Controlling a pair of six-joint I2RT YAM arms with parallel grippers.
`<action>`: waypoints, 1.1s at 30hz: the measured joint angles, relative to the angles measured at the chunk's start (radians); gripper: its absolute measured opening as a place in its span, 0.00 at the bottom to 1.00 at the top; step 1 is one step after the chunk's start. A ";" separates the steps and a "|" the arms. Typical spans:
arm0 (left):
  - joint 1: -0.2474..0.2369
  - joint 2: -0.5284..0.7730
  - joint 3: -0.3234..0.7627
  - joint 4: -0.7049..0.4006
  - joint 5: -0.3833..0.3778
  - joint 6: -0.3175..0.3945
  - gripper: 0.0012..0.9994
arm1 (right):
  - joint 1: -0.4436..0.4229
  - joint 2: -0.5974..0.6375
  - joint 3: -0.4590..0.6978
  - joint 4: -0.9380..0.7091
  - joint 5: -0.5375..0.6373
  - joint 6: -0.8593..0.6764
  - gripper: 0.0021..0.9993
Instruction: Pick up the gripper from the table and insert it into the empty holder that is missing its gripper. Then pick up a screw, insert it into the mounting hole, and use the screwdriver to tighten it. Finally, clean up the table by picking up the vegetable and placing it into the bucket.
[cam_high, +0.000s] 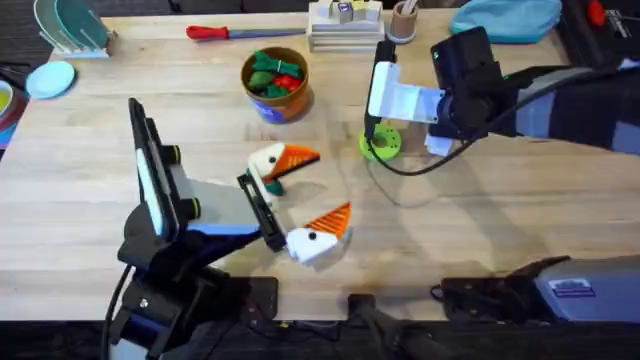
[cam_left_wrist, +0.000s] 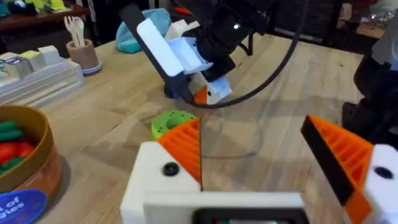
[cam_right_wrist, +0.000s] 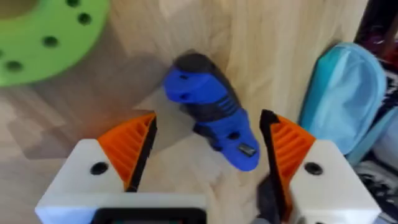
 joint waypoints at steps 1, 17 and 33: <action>0.000 0.000 0.000 0.000 0.000 0.001 0.98 | 0.007 -0.009 -0.001 -0.020 -0.009 0.032 0.99; 0.000 0.000 0.078 -0.131 -0.241 -0.181 0.99 | 0.022 -0.265 -0.023 -0.075 -0.207 0.450 0.99; 0.000 0.577 0.704 -0.790 -0.670 -0.292 0.99 | 0.022 -0.299 -0.023 -0.042 -0.303 0.589 0.99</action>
